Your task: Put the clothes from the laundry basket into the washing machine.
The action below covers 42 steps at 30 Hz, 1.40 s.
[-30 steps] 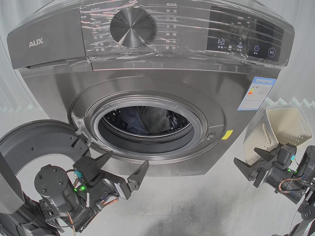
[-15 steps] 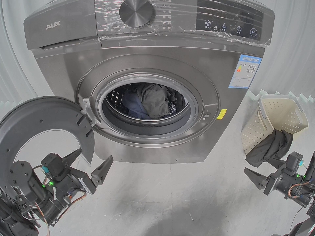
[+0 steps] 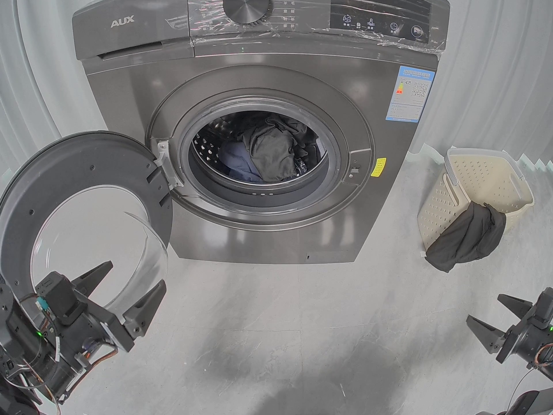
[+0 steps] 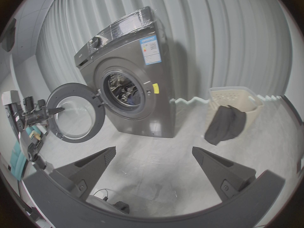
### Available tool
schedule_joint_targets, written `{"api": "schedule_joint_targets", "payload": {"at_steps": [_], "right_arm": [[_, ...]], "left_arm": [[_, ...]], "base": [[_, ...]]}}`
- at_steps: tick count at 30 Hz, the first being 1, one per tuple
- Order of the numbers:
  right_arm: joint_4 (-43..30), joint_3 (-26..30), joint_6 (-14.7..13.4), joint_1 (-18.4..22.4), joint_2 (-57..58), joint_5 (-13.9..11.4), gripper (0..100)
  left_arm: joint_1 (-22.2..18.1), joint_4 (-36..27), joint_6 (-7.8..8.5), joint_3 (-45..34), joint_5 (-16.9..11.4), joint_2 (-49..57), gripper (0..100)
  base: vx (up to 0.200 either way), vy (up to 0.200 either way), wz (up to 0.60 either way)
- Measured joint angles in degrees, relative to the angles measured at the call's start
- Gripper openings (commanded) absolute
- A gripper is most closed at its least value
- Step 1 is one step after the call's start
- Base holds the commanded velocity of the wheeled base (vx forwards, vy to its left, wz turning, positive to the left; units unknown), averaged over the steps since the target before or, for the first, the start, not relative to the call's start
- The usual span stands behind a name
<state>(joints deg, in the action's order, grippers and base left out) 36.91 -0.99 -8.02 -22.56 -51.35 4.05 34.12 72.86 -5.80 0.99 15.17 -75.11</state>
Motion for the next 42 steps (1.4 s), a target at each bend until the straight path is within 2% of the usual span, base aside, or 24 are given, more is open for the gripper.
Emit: {"api": "schedule_joint_targets", "payload": {"at_steps": [8,14,20,25,27,31,33,38,40,42], "right_arm": [[-14.40,0.00,1.35,4.92,16.43,-0.13,100],[-22.30,0.00,2.41,8.07,26.66,-0.20,100],[-28.11,0.00,3.02,10.56,34.62,-0.24,100],[-31.22,0.00,3.05,12.12,40.13,0.07,100],[-32.23,0.00,3.18,12.86,42.06,0.96,100],[-32.89,0.00,3.67,14.17,43.96,2.44,100],[-33.06,-0.02,3.93,15.65,44.85,2.38,100],[-35.00,-0.02,5.01,21.20,47.21,-0.61,100],[-35.88,-0.02,5.34,22.30,48.13,-1.62,100],[-36.43,-0.02,5.84,22.64,48.90,-2.38,100]], "left_arm": [[-0.55,-21.38,0.06,0.00,0.33,16.07,100],[-3.95,-35.78,-0.11,0.00,-1.24,30.57,100],[-9.92,-50.04,-0.16,0.00,-6.39,45.53,100],[-17.76,-62.83,-0.16,0.00,-11.86,58.16,100],[-21.20,-67.10,0.06,0.00,-13.64,62.57,100],[-25.64,-68.62,0.79,0.00,-14.87,66.46,100],[-28.89,-68.73,1.62,0.00,-16.14,68.28,100],[-33.57,-68.95,4.39,0.02,-19.35,71.39,100],[-34.12,-69.58,5.96,0.02,-19.54,72.35,100],[-34.22,-71.74,6.91,0.02,-18.55,73.05,100]], "base": [[0.000,0.000,0.00],[0.000,-0.100,0.00],[0.000,-0.200,0.00],[0.000,-0.120,0.00],[0.000,0.000,0.00],[0.000,0.000,0.00],[0.000,0.000,0.00],[0.000,0.000,0.00],[0.000,0.000,0.00],[0.000,0.000,0.00]]}}
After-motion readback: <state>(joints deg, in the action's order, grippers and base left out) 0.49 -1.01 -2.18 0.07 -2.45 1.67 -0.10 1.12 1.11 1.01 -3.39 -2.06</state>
